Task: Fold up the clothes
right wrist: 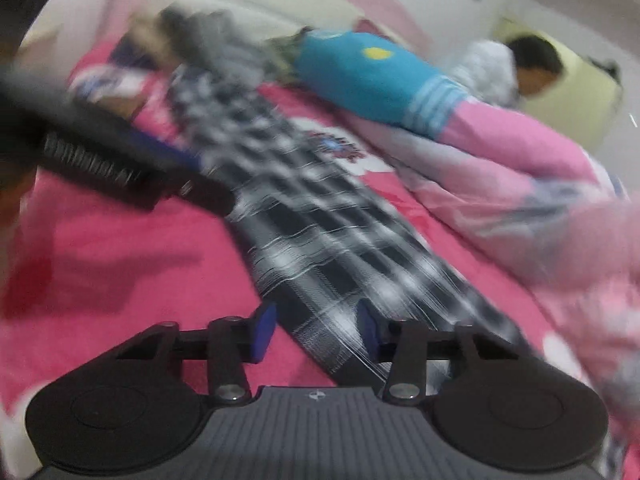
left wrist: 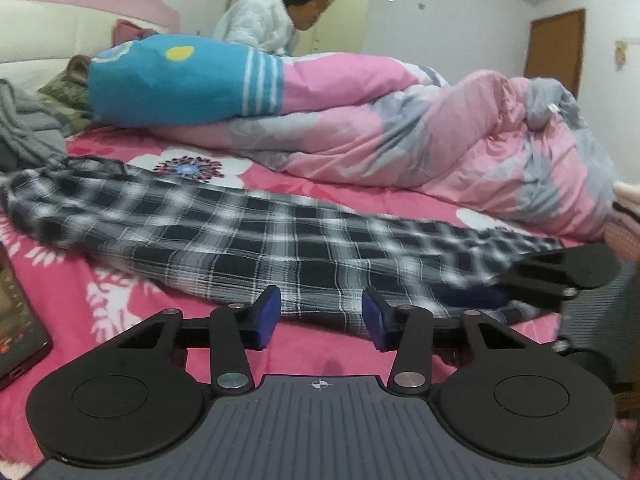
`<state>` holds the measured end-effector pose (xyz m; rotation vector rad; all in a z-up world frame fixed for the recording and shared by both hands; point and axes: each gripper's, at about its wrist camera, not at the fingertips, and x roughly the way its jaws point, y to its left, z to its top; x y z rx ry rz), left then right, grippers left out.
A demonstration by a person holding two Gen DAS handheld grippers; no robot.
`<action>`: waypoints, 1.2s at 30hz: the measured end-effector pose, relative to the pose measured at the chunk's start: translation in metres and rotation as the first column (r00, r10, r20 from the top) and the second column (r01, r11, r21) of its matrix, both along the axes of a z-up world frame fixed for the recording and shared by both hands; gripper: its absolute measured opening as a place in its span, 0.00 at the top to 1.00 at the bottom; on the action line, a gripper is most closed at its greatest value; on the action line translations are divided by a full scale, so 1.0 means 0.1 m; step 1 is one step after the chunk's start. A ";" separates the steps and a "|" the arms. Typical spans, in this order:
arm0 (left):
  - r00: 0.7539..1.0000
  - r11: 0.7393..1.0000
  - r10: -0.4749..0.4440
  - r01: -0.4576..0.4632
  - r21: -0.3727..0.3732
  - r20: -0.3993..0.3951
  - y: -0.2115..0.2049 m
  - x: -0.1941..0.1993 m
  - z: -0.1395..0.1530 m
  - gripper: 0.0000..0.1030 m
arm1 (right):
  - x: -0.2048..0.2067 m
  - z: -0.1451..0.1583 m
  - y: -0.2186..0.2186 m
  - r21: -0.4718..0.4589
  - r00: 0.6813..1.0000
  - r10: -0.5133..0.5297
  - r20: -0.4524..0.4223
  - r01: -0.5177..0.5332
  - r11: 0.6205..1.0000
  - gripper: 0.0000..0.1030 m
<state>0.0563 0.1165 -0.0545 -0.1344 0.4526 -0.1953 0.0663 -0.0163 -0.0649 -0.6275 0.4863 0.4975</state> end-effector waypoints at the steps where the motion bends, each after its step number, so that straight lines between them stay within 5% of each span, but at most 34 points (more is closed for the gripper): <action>1: 1.000 1.000 -0.011 0.011 0.005 -0.003 -0.01 0.01 -0.02 0.59 | 0.02 -0.06 0.05 -0.034 1.000 0.013 0.002 -0.013 0.999 0.78; 2: 1.000 1.000 -0.023 0.023 0.012 -0.005 -0.02 0.02 -0.04 0.59 | 0.04 -0.09 0.07 -0.049 1.000 0.024 -0.001 -0.024 0.999 0.90; 5: 0.997 0.996 -0.071 0.071 0.059 -0.005 -0.08 0.05 -0.08 0.59 | 0.06 -0.05 0.03 -0.016 1.000 0.027 -0.010 -0.027 1.000 0.99; 8: 0.991 0.981 -0.133 0.127 0.147 0.030 -0.20 0.08 -0.07 0.56 | 0.14 0.10 -0.11 0.084 0.999 0.011 -0.031 -0.009 0.996 0.99; 10: 0.982 0.960 -0.179 0.162 0.227 0.055 -0.30 0.13 -0.07 0.45 | 0.22 0.20 -0.20 0.154 0.999 0.005 -0.049 0.003 0.988 0.99; 15: 0.962 0.896 -0.254 0.195 0.398 0.100 -0.51 0.31 -0.12 0.46 | 0.36 0.30 -0.30 0.231 0.997 -0.002 -0.073 0.018 0.973 0.99; 18: 0.955 0.883 -0.283 0.223 0.413 0.090 -0.52 0.45 -0.13 0.56 | 0.43 0.35 -0.35 0.266 0.996 -0.005 -0.084 0.027 0.964 0.99; 20: 0.949 0.889 -0.302 0.245 0.386 0.092 -0.47 0.49 -0.12 0.60 | 0.46 0.36 -0.36 0.283 0.996 -0.008 -0.089 0.033 0.959 0.99; 25: 0.943 0.926 -0.318 0.287 0.244 0.099 -0.35 0.60 -0.12 0.90 | 0.48 0.36 -0.45 0.353 0.994 -0.030 -0.108 0.067 0.933 0.99; 33: 0.945 0.952 -0.302 0.293 0.085 0.127 -0.17 0.65 -0.10 0.93 | 0.17 0.38 -0.85 0.558 0.958 -0.158 -0.240 0.269 0.785 0.97; 36: 0.941 0.951 -0.307 0.297 0.090 0.138 -0.18 0.63 -0.09 0.93 | 0.25 0.22 -0.70 0.502 0.935 -0.190 -0.301 0.325 0.802 0.97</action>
